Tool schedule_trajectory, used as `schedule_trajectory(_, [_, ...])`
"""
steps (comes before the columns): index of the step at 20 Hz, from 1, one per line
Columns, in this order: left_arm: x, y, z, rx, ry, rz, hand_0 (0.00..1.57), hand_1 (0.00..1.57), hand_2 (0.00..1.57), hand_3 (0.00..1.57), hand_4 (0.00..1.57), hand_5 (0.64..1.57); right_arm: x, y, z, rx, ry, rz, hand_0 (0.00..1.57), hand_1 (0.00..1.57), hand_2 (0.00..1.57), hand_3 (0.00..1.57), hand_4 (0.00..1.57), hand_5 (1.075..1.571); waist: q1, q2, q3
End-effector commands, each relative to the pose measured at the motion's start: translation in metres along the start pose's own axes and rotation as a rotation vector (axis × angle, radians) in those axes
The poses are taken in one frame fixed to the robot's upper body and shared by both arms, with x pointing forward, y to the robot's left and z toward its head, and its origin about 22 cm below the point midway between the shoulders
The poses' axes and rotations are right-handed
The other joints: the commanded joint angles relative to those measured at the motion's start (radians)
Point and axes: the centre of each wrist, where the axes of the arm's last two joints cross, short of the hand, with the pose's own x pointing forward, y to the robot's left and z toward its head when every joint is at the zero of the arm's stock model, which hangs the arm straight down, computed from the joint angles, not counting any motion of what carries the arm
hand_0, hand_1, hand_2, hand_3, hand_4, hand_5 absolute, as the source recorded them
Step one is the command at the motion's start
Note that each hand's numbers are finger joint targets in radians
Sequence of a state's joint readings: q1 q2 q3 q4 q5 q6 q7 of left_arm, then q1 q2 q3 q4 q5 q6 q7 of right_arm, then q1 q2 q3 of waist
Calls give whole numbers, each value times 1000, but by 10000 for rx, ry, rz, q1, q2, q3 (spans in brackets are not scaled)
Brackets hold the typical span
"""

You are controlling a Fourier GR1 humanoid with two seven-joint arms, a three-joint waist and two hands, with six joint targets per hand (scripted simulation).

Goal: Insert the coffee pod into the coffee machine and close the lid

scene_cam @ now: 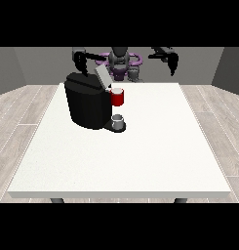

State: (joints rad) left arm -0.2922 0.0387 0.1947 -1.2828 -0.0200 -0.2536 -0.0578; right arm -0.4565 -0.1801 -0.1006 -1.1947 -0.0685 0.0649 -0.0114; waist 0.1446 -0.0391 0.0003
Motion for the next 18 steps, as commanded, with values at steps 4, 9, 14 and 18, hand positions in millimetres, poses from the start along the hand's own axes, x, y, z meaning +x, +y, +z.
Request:
schedule_trajectory(4, [4,0,16,183,-399,-232,0,0,0,0,0,1571,7,11,-19,405,-248,384,0,0,0,0,0,1571,-124,458,-2])
schedule_trajectory(9, [15,7,11,396,-1093,-157,0,0,0,0,0,1571,32,9,-41,269,-602,580,0,0,0,0,0,1571,-64,970,-3])
schedule_trajectory(14, [17,18,20,114,-581,-307,0,0,0,0,0,1571,4,25,-30,721,-429,588,0,0,0,0,0,1571,-72,797,-2])
schedule_trajectory(18, [37,15,8,85,-753,-403,0,0,0,0,0,1571,16,33,-43,550,-745,558,0,0,0,0,0,1571,199,997,0])
